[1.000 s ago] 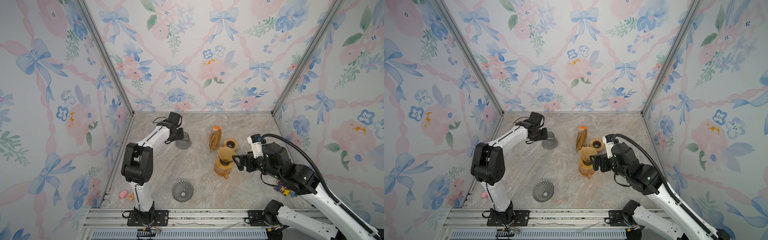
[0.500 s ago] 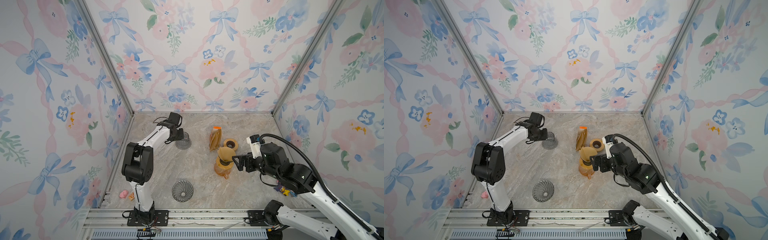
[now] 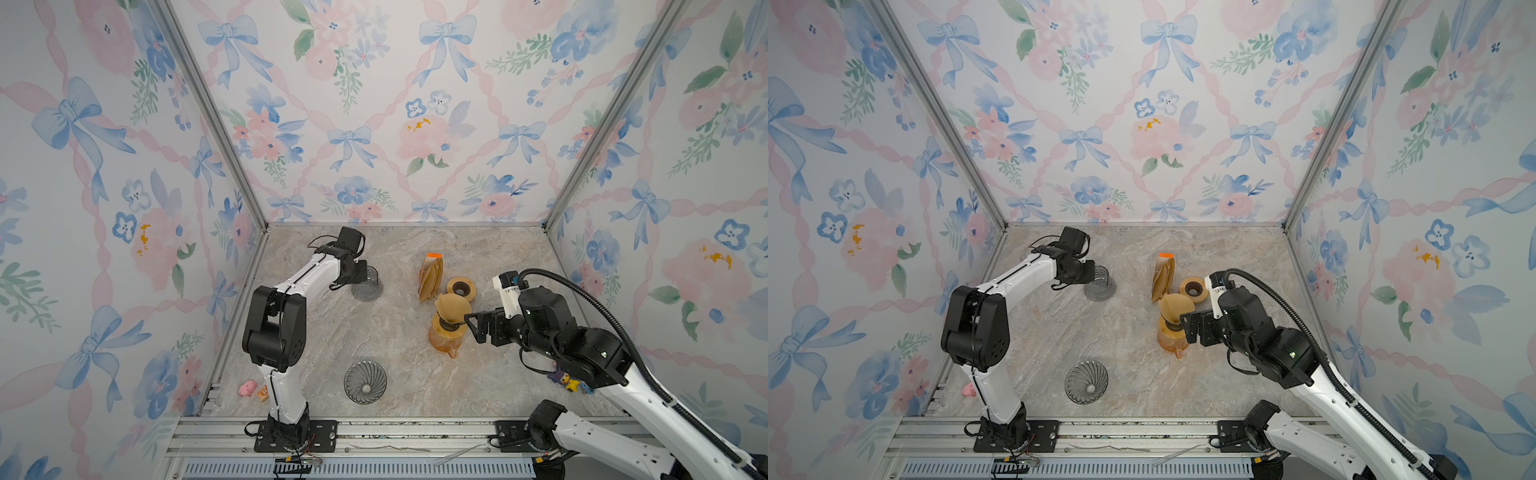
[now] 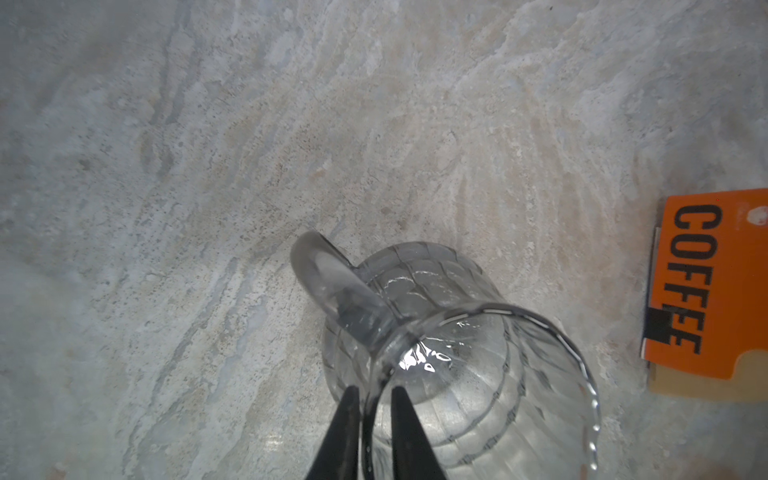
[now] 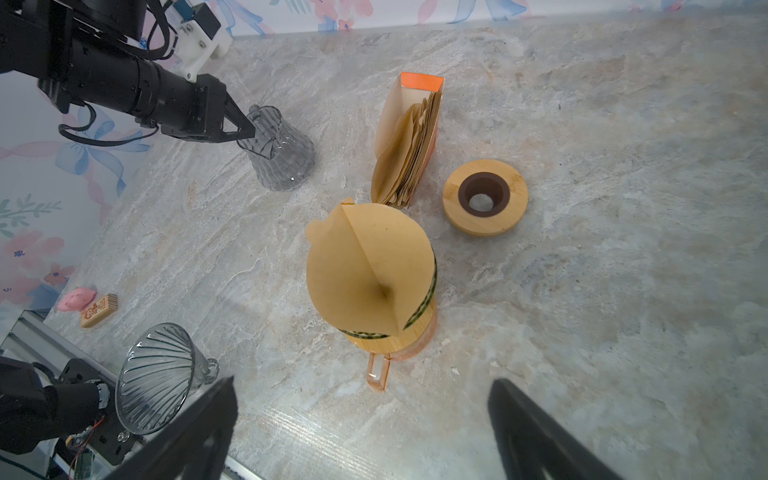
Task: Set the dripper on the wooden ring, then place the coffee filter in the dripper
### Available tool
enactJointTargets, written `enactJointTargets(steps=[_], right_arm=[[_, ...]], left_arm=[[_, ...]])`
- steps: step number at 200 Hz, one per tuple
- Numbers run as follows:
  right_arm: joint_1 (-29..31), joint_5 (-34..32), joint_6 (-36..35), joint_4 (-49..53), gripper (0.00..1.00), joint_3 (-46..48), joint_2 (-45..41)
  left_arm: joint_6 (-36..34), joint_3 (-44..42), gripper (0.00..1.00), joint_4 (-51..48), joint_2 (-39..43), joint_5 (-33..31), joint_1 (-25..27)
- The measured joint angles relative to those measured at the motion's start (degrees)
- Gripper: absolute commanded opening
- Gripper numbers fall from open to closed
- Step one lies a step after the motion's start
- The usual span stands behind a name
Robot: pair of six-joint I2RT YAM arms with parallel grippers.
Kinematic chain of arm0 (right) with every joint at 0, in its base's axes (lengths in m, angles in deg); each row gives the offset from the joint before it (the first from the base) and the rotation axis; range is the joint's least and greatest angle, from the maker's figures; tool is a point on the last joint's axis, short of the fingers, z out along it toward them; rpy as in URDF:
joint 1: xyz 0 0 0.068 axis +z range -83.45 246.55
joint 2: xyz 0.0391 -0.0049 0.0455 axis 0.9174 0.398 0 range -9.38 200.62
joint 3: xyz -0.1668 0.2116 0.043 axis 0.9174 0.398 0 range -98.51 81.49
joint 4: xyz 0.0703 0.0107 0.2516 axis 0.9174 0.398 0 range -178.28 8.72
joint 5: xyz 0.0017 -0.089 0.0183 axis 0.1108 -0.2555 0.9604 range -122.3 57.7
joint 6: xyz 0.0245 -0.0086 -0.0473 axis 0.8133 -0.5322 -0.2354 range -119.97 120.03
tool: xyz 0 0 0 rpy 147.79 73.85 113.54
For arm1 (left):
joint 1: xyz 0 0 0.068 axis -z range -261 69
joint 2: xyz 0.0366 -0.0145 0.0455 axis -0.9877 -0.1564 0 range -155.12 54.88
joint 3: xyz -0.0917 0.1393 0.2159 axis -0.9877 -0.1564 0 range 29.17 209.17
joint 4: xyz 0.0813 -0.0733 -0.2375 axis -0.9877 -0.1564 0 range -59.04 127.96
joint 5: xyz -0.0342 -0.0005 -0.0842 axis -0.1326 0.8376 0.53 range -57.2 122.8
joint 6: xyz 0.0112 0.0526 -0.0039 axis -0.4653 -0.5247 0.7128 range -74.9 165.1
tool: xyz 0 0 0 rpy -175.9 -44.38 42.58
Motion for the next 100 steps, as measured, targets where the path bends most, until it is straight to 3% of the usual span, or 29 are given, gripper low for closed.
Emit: enactJointTargets(steps=[100], right_arm=[[0.0, 0.0, 0.1, 0.7, 0.96, 1.1, 0.0]], left_arm=[[-3.4, -4.9, 0.11, -0.4, 5.2, -0.2, 6.7]])
